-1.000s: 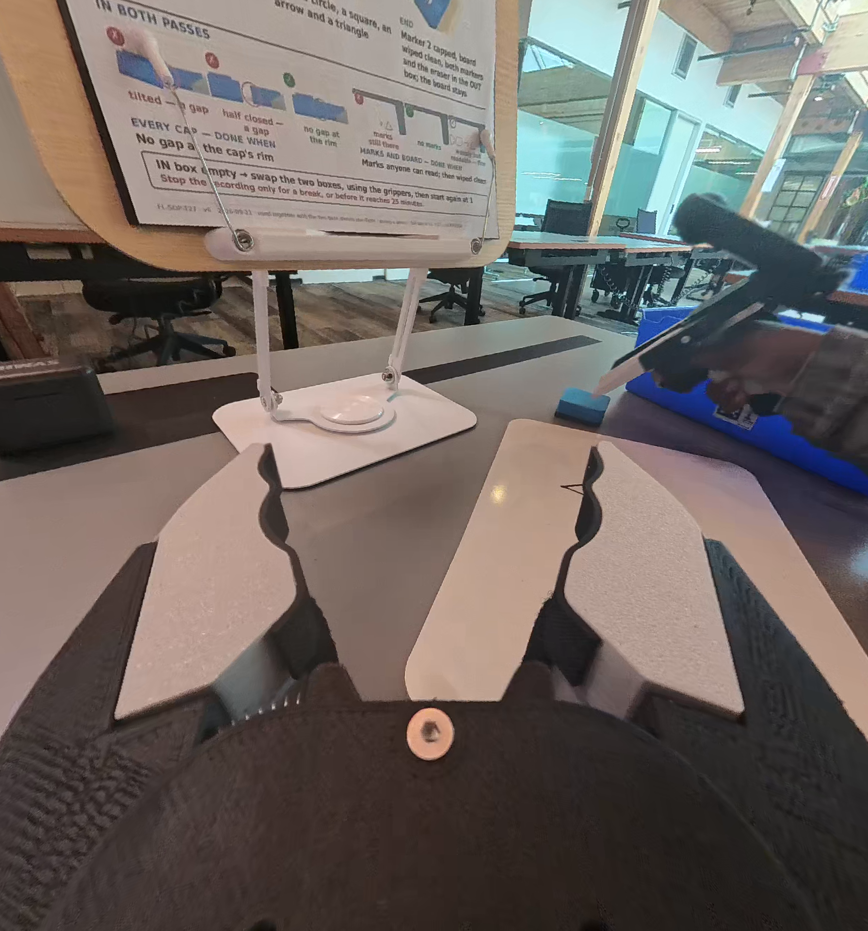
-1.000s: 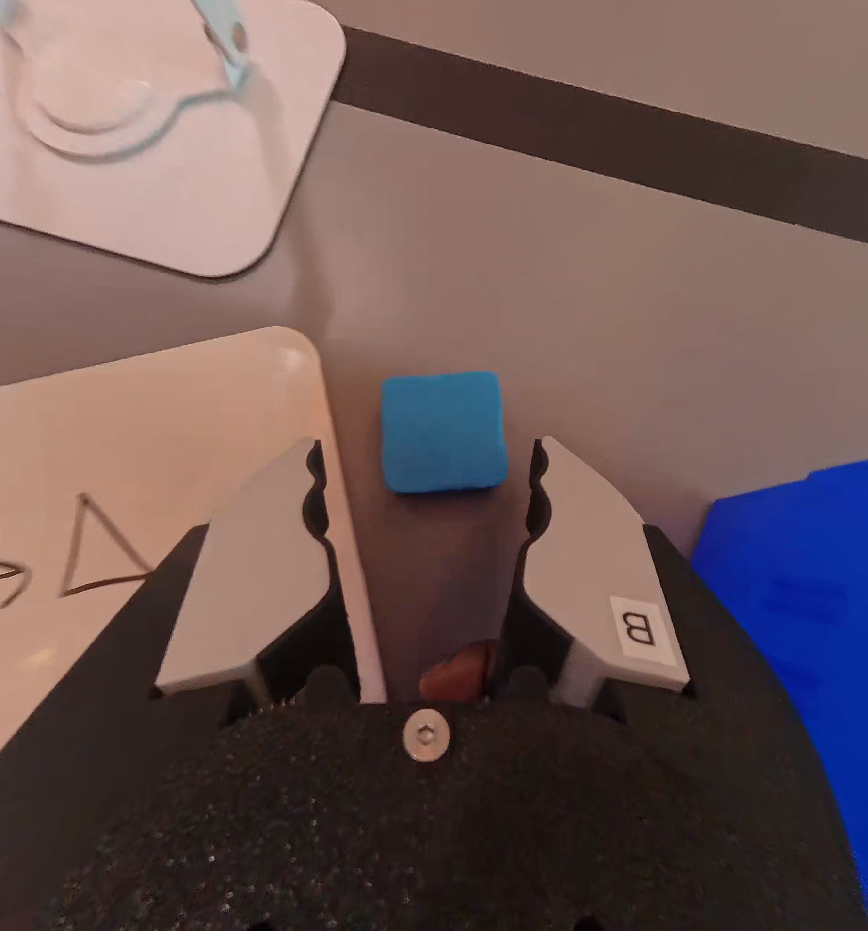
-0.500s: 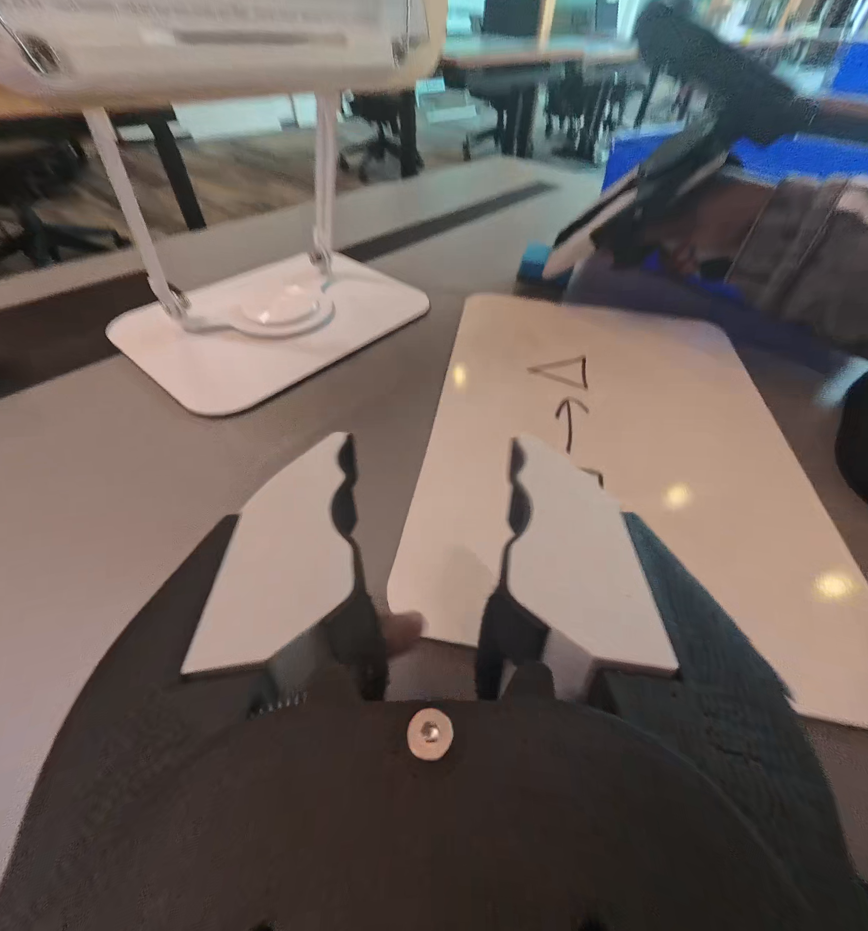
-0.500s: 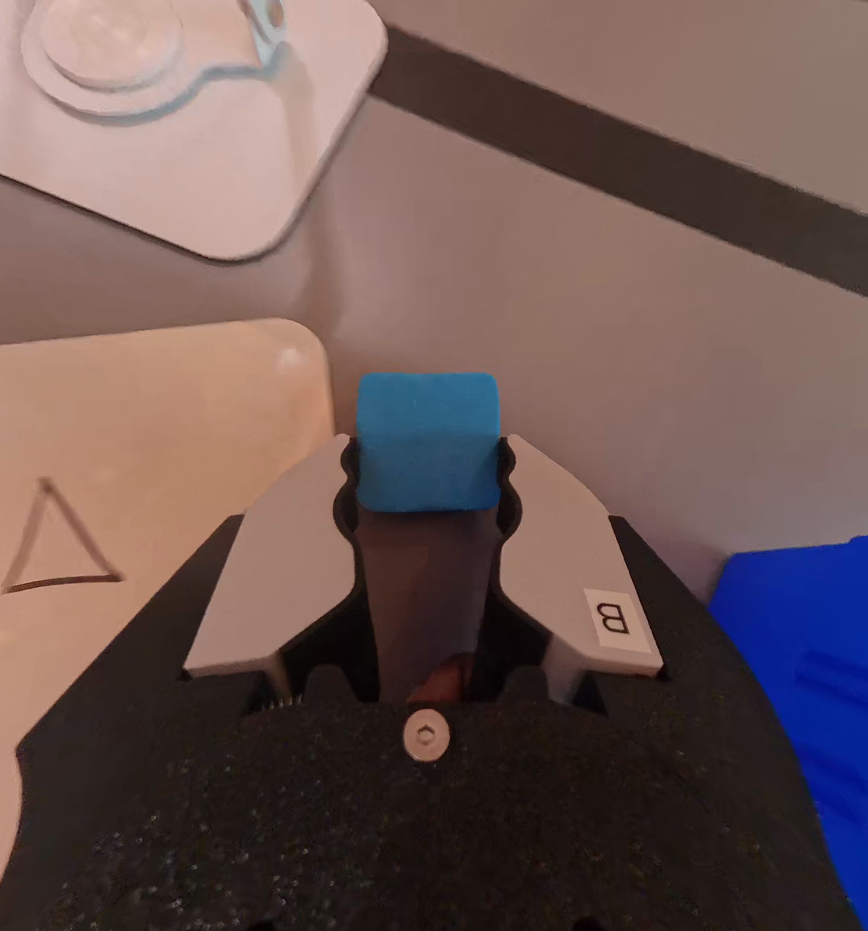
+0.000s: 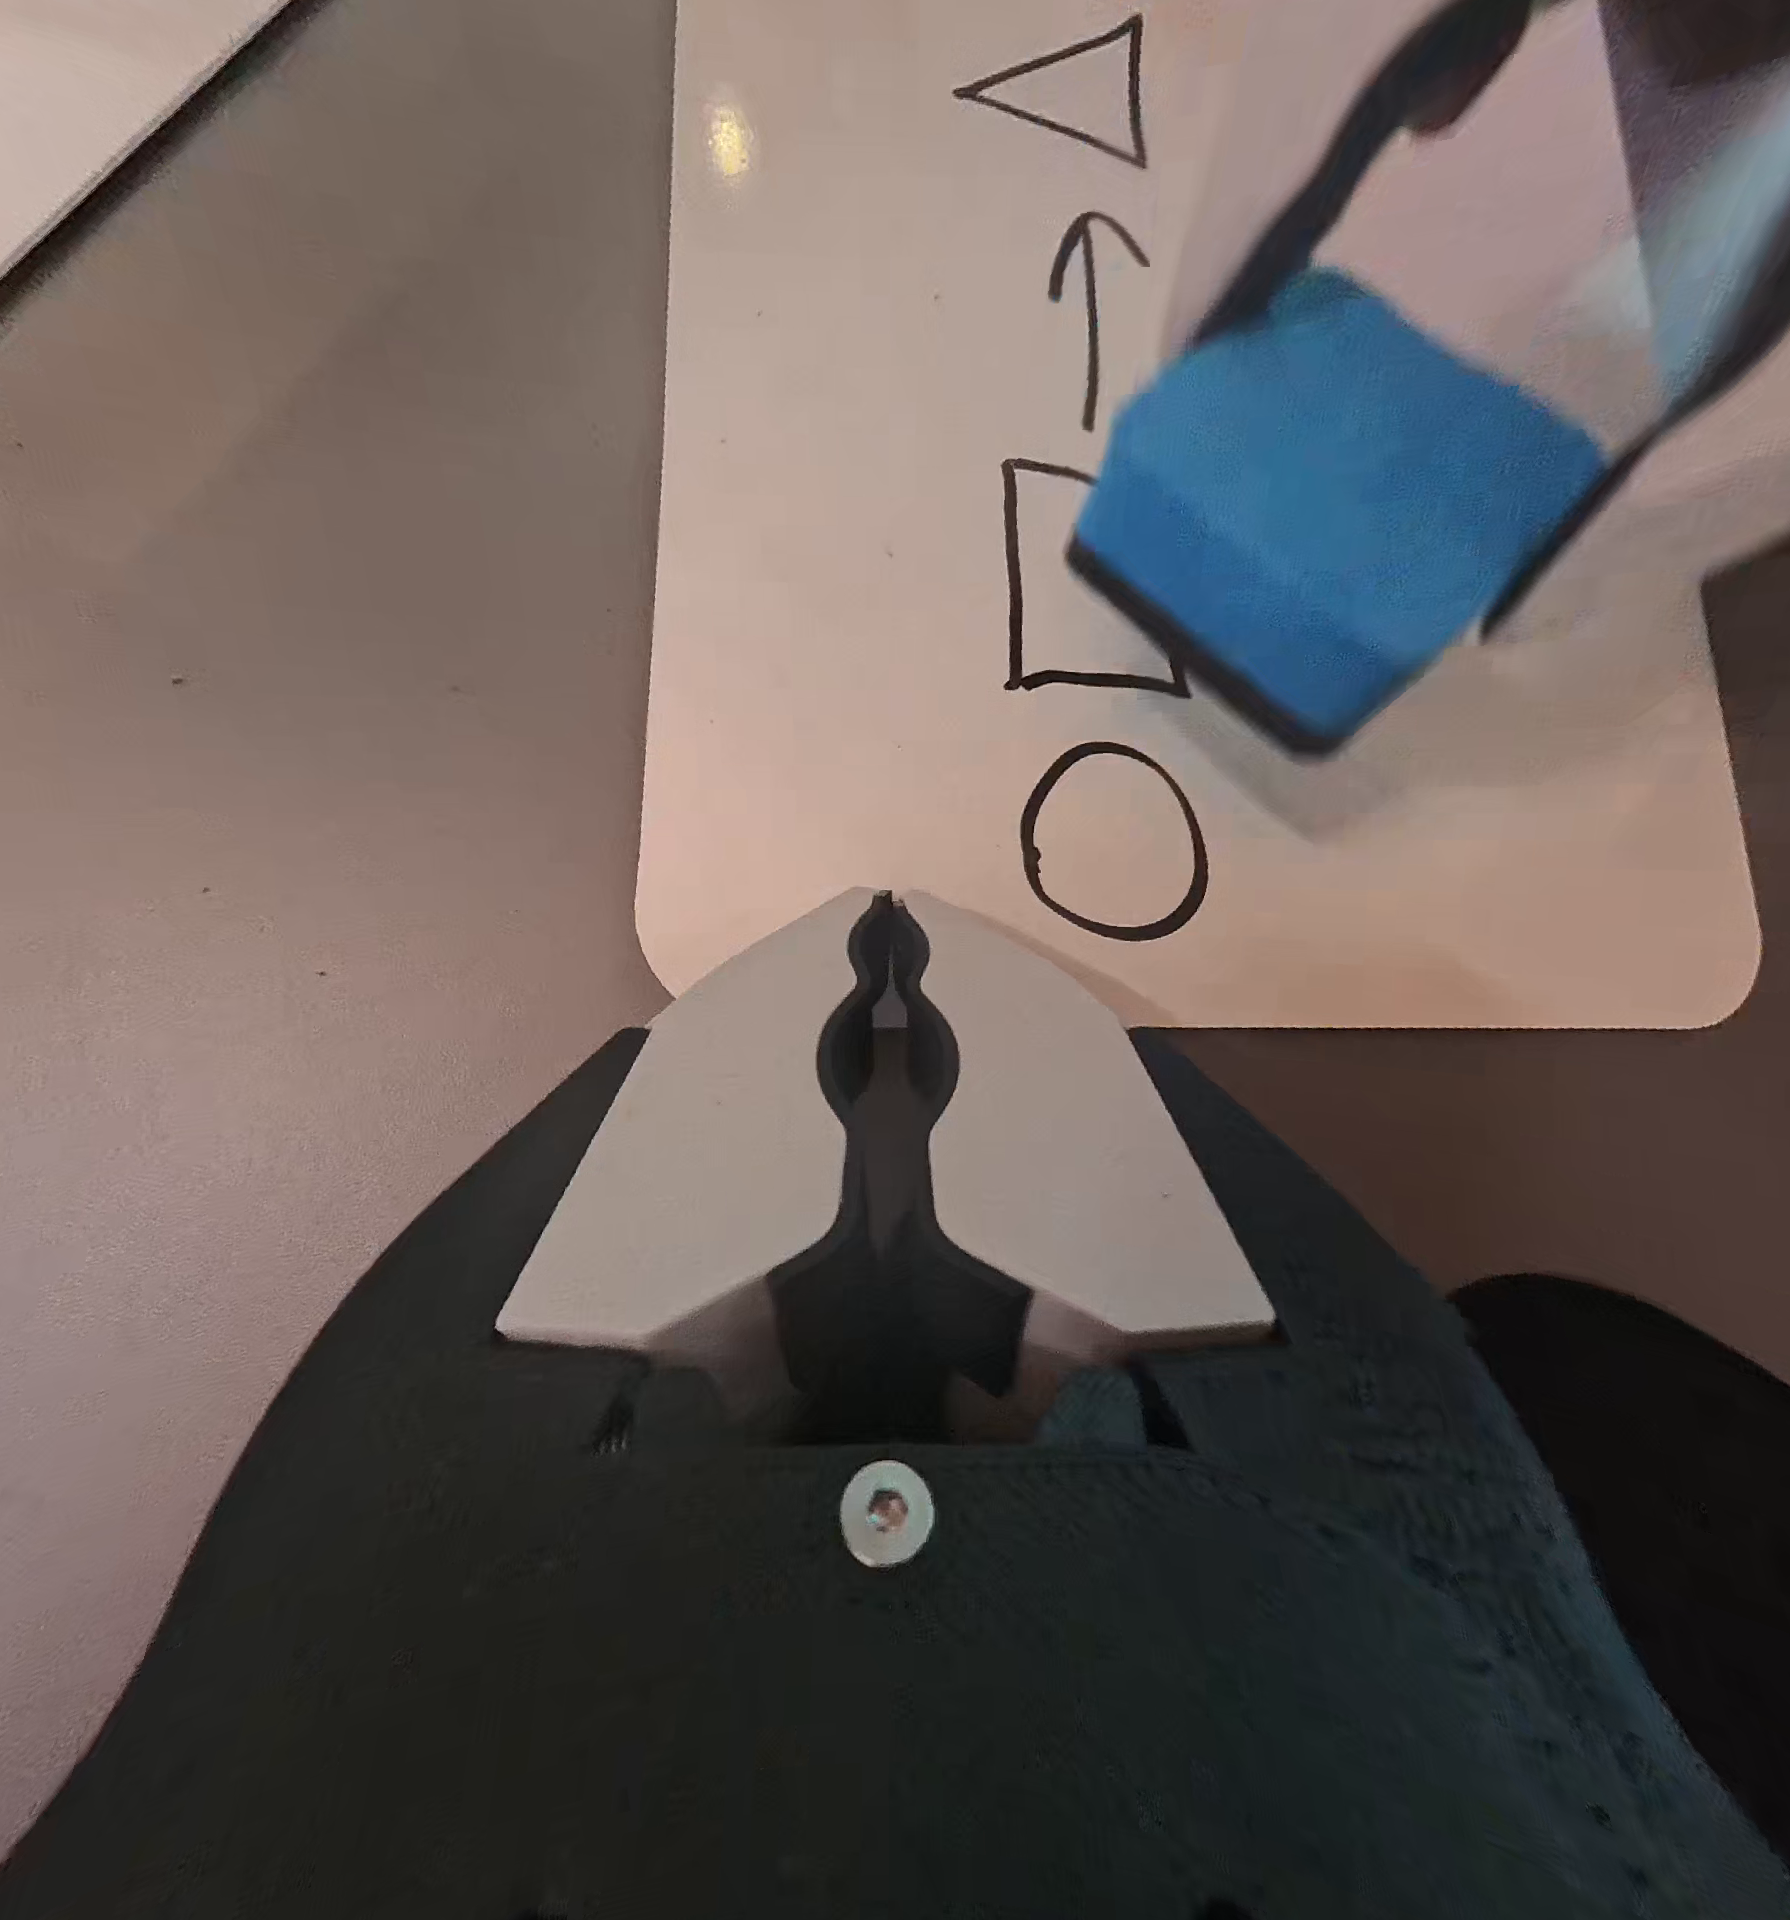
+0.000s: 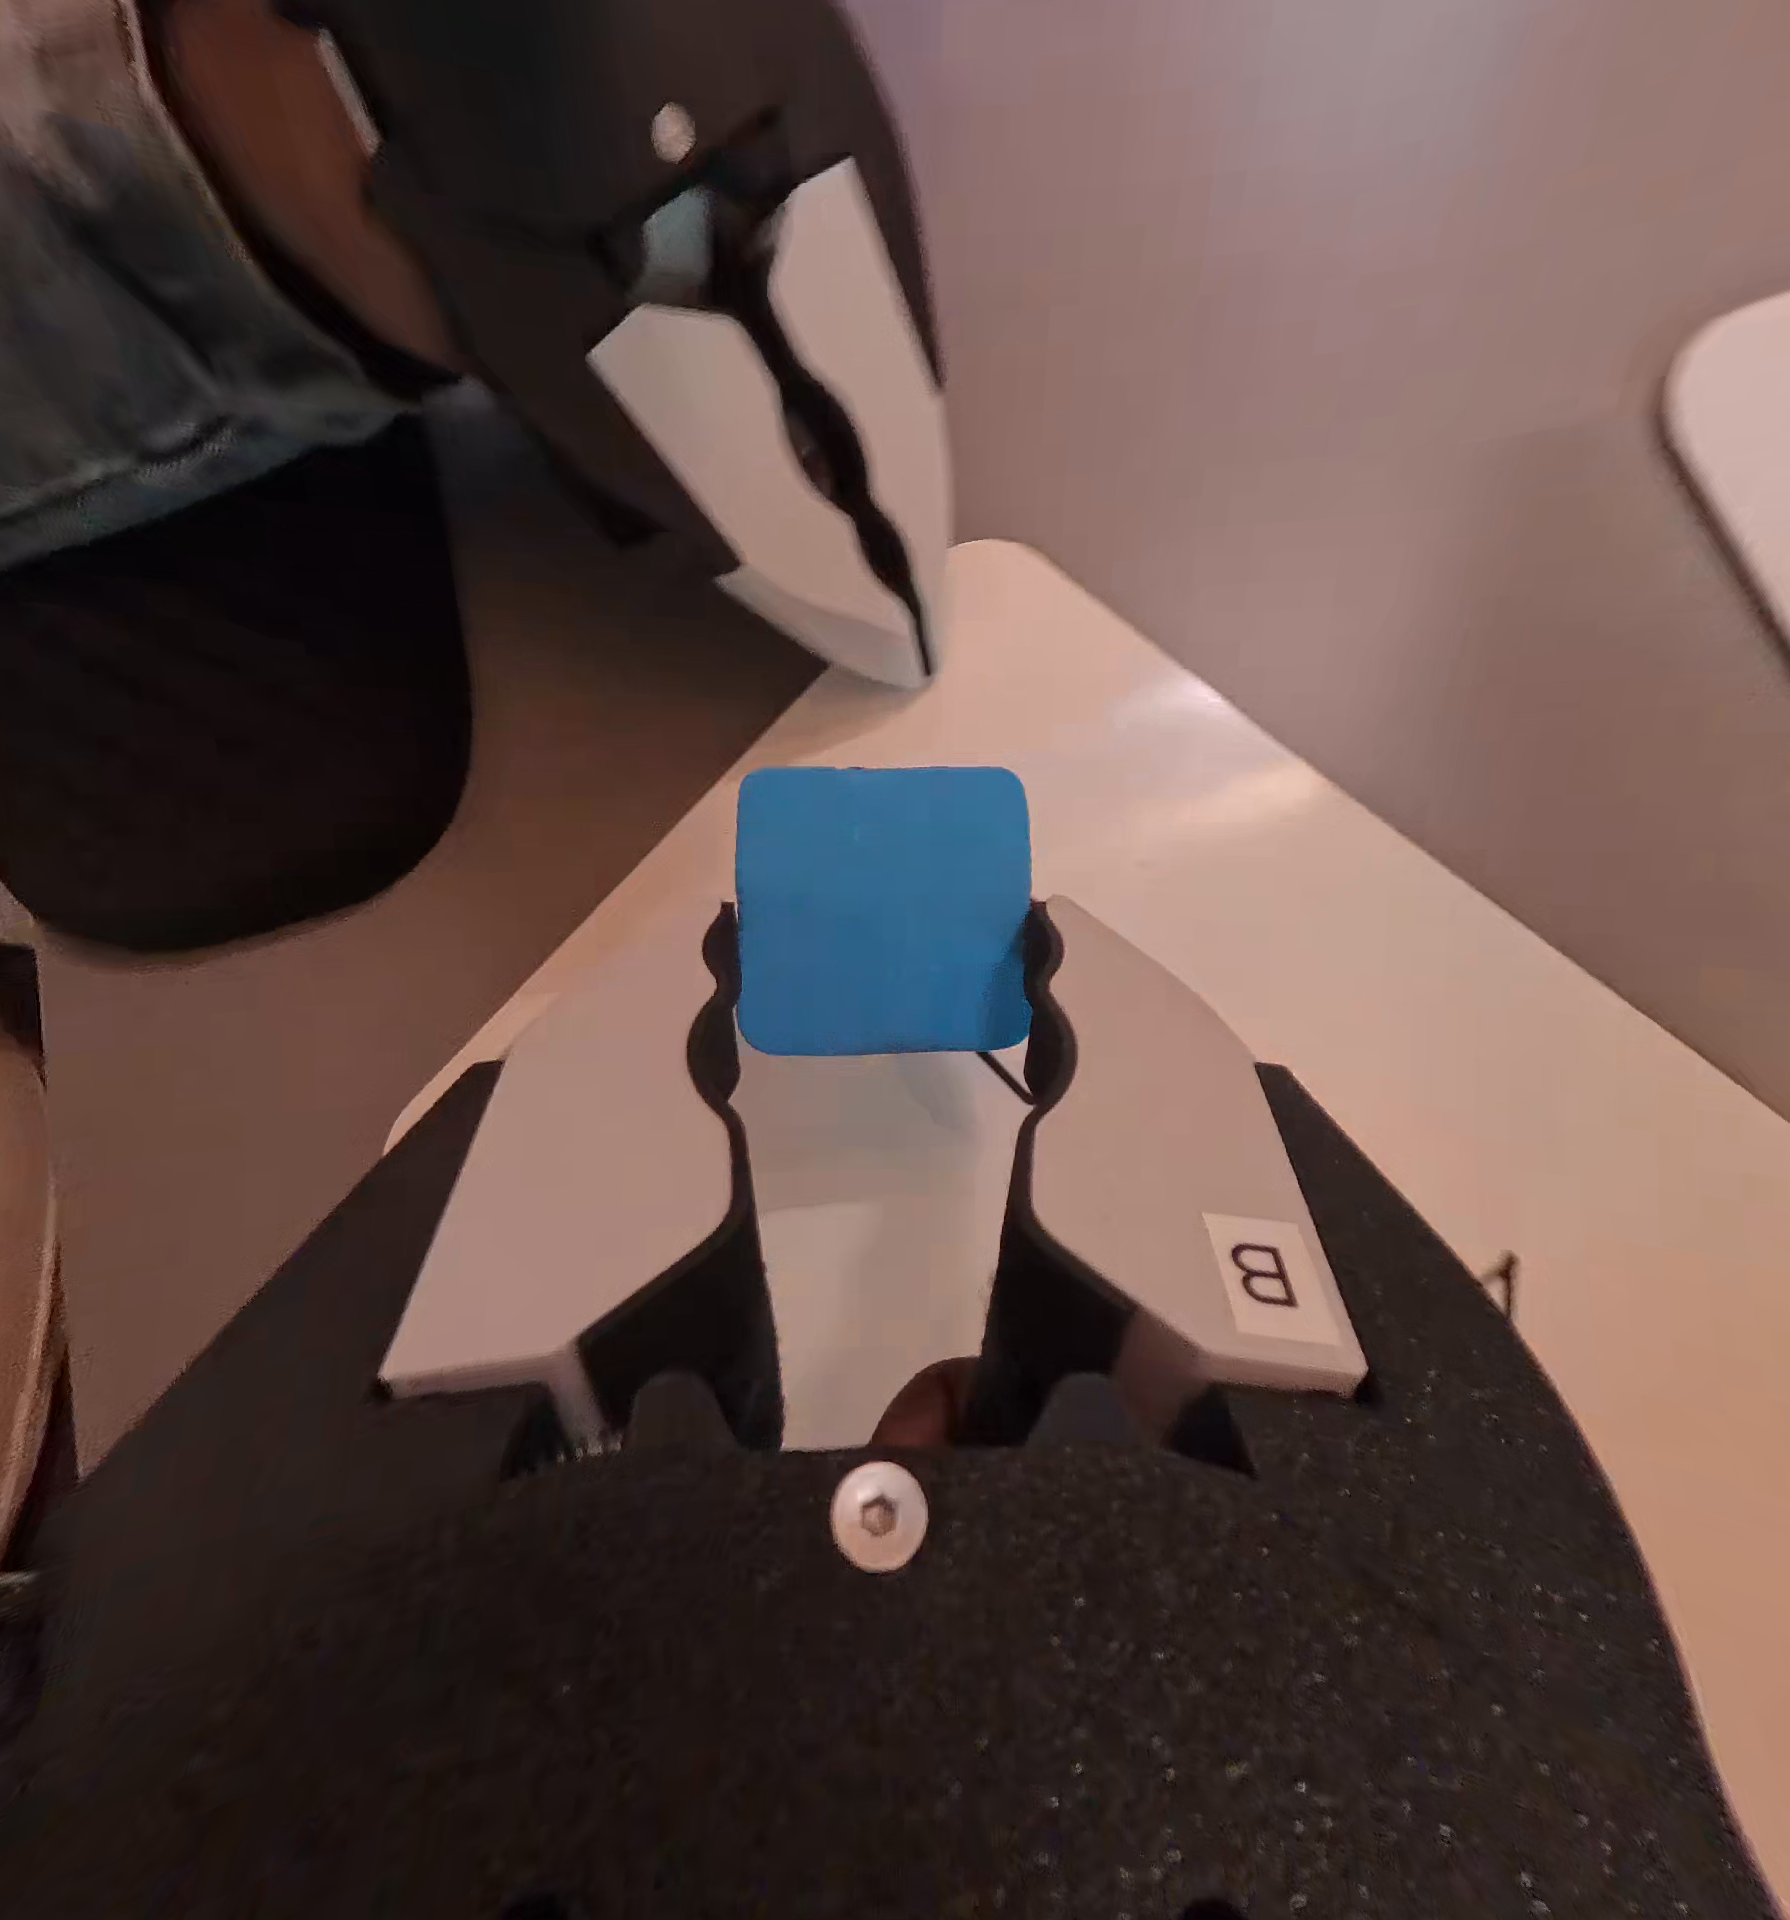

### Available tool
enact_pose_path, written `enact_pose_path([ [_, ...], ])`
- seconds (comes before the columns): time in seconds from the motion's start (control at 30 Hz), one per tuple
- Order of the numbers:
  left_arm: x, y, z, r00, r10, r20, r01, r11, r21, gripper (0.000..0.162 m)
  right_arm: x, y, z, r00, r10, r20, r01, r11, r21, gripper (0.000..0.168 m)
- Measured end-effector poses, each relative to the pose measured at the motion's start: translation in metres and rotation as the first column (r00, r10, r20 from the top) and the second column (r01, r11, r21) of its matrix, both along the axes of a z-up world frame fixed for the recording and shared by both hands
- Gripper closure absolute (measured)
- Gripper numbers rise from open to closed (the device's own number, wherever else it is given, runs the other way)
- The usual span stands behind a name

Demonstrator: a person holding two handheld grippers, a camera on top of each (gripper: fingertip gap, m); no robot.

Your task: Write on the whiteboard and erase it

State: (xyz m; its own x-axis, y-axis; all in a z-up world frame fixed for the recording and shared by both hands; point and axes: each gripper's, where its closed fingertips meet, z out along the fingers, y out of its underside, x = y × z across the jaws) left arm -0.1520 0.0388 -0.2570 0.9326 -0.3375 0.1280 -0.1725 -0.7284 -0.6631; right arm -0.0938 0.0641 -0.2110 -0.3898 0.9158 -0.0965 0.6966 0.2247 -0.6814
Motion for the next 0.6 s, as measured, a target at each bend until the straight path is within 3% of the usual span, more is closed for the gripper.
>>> enact_pose_path([
  [0.17,0.000,-0.001,0.000,1.000,0.001,-0.017,-0.001,1.000,0.002,0.161,-0.001,-0.016,-0.028,0.994,0.063,0.091,-0.073,0.990,0.119,0.114],
  [0.23,0.000,-0.001,0.000,1.000,0.002,-0.016,-0.002,1.000,0.005,0.161,0.001,-0.016,-0.035,0.989,0.066,0.134,-0.086,0.985,0.149,0.095],
  [0.27,0.000,-0.001,0.000,1.000,0.003,-0.015,-0.002,1.000,0.004,0.161,0.001,-0.016,-0.034,0.989,0.071,0.132,-0.092,0.983,0.161,0.094],
  [0.47,-0.001,-0.001,0.000,1.000,0.000,-0.022,0.000,1.000,0.009,0.162,-0.002,-0.020,-0.031,0.987,0.098,0.127,-0.120,0.976,0.182,0.116],
  [0.6,0.000,-0.001,-0.001,1.000,0.003,-0.025,-0.003,1.000,0.009,0.162,-0.010,-0.021,-0.032,0.989,0.095,0.114,-0.115,0.976,0.183,0.118],
])
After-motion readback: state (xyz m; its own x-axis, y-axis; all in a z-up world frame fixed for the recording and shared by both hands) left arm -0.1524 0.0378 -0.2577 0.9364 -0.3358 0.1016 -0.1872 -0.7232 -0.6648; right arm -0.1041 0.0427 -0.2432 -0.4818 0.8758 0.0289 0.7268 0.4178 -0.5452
